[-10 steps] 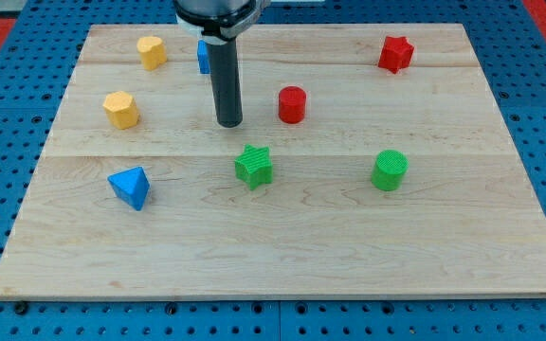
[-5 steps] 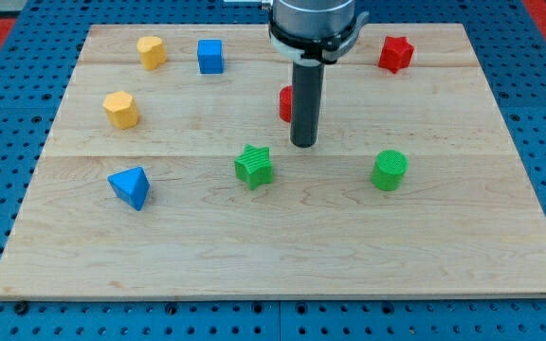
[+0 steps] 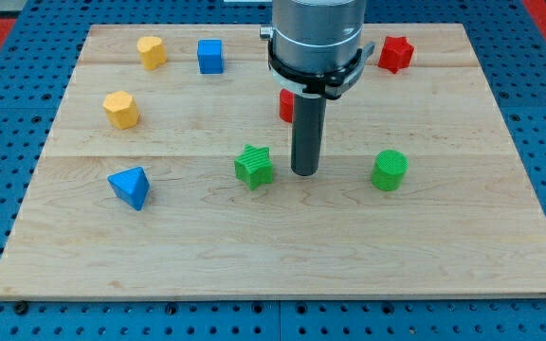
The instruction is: Move the green star to the bottom left of the blue cube
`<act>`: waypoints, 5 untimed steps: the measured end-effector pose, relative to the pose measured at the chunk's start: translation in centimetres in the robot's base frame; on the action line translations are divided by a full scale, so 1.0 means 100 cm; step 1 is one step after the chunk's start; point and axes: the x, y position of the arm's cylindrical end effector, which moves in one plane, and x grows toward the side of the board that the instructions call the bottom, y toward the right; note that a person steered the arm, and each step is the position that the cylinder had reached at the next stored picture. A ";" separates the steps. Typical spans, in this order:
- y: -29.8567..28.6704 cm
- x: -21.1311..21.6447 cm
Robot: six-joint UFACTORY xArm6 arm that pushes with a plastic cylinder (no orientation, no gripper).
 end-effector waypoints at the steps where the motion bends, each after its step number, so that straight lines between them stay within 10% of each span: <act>1: -0.030 0.000; 5: -0.084 0.035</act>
